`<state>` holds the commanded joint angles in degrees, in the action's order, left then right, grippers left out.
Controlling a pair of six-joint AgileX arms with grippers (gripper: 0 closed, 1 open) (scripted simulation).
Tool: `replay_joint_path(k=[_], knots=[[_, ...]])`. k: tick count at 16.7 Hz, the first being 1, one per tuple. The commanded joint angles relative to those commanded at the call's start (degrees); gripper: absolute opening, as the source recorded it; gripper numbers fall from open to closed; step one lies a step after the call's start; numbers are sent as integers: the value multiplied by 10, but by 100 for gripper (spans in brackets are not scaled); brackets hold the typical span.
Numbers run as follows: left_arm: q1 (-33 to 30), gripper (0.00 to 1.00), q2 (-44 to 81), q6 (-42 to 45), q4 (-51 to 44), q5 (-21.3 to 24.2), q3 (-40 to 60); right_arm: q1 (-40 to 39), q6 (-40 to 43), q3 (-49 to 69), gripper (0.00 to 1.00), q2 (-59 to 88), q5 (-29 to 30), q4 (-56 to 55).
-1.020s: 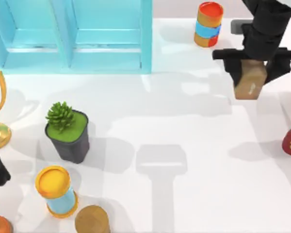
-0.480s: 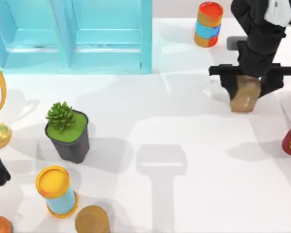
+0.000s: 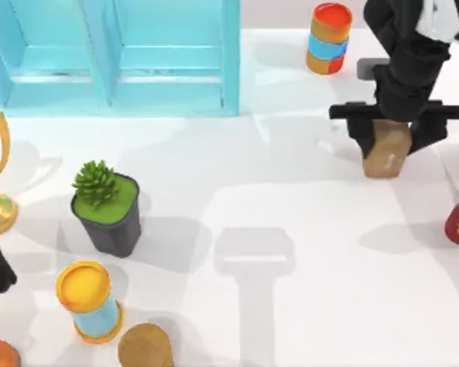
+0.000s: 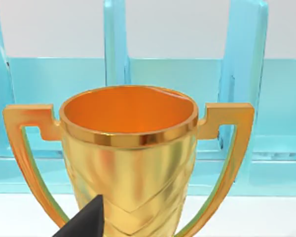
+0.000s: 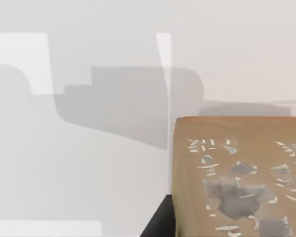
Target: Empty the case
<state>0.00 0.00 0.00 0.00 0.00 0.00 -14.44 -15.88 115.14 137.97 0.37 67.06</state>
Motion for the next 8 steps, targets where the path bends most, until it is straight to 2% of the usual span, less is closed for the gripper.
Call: replay_joint_path(k=[7,8], knots=[[0,100,0,0,0,0,0,0,0,0,98,0,0,0],[0,100,0,0,0,0,0,0,0,0,100,0,0,0]])
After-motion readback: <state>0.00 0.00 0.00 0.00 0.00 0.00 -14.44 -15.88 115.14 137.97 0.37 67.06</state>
